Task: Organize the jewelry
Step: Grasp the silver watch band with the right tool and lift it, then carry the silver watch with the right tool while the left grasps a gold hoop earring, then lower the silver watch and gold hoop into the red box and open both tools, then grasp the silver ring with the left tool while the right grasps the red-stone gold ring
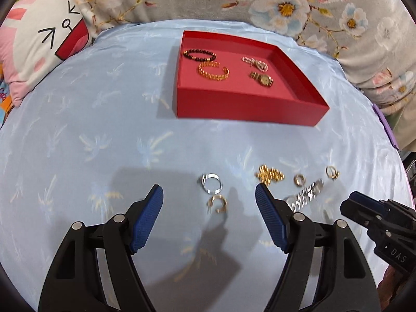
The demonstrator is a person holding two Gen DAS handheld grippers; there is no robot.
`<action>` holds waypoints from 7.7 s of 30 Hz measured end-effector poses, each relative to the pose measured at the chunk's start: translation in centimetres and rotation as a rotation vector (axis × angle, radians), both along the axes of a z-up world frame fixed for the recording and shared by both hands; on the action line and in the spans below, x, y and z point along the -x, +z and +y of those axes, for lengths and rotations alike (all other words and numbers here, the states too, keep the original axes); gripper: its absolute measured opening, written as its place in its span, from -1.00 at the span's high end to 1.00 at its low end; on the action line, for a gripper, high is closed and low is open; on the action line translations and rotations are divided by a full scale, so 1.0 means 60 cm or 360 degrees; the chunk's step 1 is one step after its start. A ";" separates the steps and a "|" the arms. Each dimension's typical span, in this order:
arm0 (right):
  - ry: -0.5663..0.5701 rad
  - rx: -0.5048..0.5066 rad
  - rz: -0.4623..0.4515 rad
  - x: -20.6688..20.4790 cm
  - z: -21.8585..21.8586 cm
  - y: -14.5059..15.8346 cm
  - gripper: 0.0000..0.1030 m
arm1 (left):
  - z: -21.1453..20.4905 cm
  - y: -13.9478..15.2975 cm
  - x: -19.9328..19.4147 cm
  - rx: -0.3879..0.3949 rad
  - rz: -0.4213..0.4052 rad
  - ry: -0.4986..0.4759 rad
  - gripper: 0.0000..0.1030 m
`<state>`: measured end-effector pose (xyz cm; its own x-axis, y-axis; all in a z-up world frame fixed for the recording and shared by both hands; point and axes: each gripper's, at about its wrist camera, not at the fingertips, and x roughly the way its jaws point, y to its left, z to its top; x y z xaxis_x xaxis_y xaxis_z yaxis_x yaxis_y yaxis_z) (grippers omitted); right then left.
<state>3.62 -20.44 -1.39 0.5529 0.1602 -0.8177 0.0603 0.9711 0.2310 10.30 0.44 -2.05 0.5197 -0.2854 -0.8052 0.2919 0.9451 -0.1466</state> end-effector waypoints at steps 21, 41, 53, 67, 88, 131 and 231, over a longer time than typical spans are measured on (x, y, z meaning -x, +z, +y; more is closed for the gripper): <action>-0.0091 -0.0218 0.0084 -0.043 -0.004 -0.046 0.44 | 0.008 -0.025 0.026 -0.0046 0.0023 0.0045 -0.38; -0.0151 -0.0120 0.0075 -0.085 0.004 -0.056 0.68 | 0.014 -0.038 0.004 -0.0045 0.0055 0.0048 -0.37; -0.0154 -0.0132 0.0022 -0.068 -0.006 -0.038 0.93 | -0.007 -0.036 0.000 -0.0026 0.0055 0.0011 -0.37; -0.0118 -0.0157 -0.0159 -0.034 -0.008 0.031 1.00 | -0.015 -0.037 -0.002 -0.0026 0.0038 -0.0011 -0.24; -0.0092 0.0016 0.0068 -0.064 0.008 -0.053 0.61 | -0.019 -0.038 -0.006 -0.0067 0.0004 -0.0028 -0.06; 0.0019 -0.0143 -0.0452 -0.155 -0.027 0.189 0.82 | -0.014 0.040 -0.036 0.0053 -0.0036 -0.0117 0.65; -0.0174 0.0078 -0.0009 -0.050 -0.073 -0.024 0.44 | -0.035 -0.042 -0.030 -0.0184 -0.0092 -0.0076 0.54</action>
<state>6.63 -24.81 -2.82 0.5697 0.0585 -0.8198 0.1654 0.9689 0.1840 12.12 -1.67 -4.58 0.5542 -0.2181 -0.8033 0.3416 0.9396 -0.0194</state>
